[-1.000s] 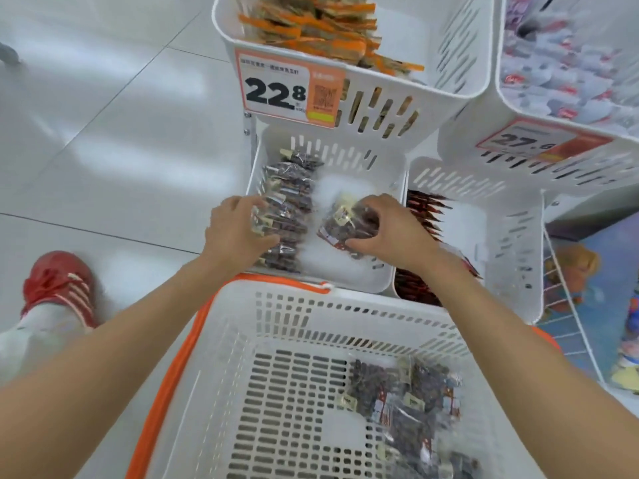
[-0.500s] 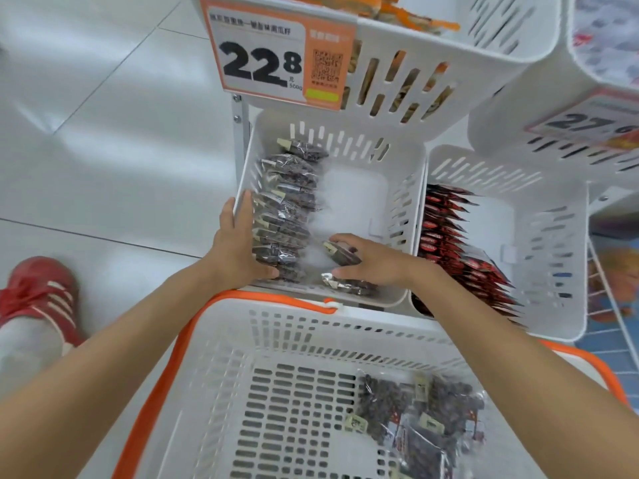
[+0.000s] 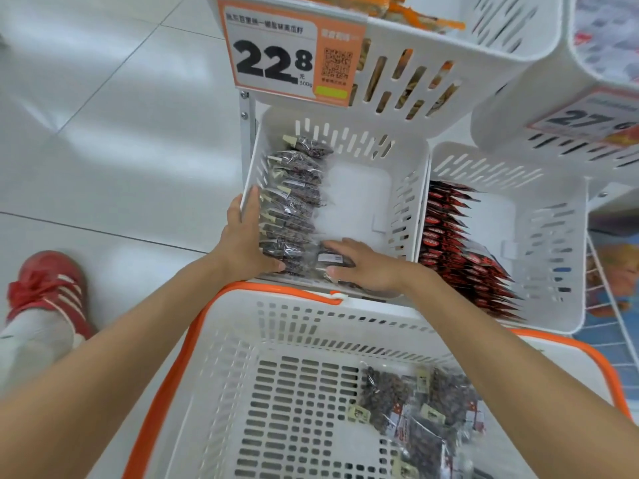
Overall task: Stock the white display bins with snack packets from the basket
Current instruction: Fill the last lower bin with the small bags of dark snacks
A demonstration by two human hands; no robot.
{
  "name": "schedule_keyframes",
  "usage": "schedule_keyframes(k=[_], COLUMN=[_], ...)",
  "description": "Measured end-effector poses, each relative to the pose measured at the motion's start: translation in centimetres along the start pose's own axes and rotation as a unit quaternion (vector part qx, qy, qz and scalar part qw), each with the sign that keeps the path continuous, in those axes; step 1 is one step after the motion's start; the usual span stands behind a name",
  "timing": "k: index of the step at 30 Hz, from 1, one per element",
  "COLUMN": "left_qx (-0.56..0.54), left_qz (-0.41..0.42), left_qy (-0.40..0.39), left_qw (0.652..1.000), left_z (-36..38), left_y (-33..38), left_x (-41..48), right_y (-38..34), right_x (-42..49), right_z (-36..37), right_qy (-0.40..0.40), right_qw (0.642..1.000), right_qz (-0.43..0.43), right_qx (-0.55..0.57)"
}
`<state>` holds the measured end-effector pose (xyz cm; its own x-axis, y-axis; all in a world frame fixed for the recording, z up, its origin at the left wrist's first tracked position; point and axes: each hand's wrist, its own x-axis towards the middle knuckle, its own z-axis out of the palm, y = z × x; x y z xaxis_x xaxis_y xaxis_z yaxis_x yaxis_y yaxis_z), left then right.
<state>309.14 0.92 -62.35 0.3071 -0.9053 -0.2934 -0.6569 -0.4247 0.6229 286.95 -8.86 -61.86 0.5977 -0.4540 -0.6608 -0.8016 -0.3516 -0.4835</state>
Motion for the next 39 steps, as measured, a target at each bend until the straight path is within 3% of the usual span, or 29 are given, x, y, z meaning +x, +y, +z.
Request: schedule_keyframes(k=[3,5,7,9,11,14,17,21,25,28,32,39], left_qx=[-0.024,-0.008,0.006,-0.002,-0.012,-0.01,0.019,-0.055,-0.113,-0.134,-0.089,-0.206], left_qz=[-0.036,-0.052,-0.006,0.048,0.069,0.073,0.063,0.088,0.108,0.082,0.006,-0.091], left_qy=[-0.01,0.037,0.13,0.174,0.153,0.133,0.133,0.076,0.018,-0.055,-0.114,-0.134], left_qw=[0.999,0.998,0.991,0.984,0.986,0.988,0.989,0.992,0.988,0.986,0.989,0.965], left_z=[-0.5,-1.2,-2.1,-3.2,-4.0,-5.4,-5.9,-2.4,3.1,6.5,9.4,12.0], left_y=[0.7,1.2,1.9,3.2,4.7,6.2,6.6,8.2,8.8,7.6,4.9,2.8], left_x=[-0.6,-1.3,-2.6,-4.1,-5.6,-6.8,-7.7,-12.1,-17.8,-20.1,-21.5,-22.5], right_y=[-0.6,-0.9,-1.3,-1.7,-2.0,-1.5,1.0,8.1,13.2,14.4,15.1,16.4], right_x=[-1.2,-3.0,-5.8,-9.0,-12.6,-17.8,-21.3,-21.1,-17.7,-15.5,-15.3,-16.7], right_z=[-0.1,-0.6,-0.5,0.4,2.0,5.1,8.3,12.5,15.9,17.4,17.6,16.6], right_qy=[0.064,0.149,0.25,0.346,0.412,0.449,0.431,0.307,0.245,0.21,0.248,0.208], right_qw=[0.997,0.986,0.957,0.916,0.883,0.863,0.879,0.937,0.947,0.943,0.919,0.922], right_qz=[-0.005,-0.025,-0.052,-0.081,-0.101,-0.104,-0.051,0.097,0.19,0.254,0.241,0.135], right_qx=[0.047,0.076,0.138,0.186,0.202,0.209,0.198,0.135,0.085,-0.04,-0.189,-0.298])
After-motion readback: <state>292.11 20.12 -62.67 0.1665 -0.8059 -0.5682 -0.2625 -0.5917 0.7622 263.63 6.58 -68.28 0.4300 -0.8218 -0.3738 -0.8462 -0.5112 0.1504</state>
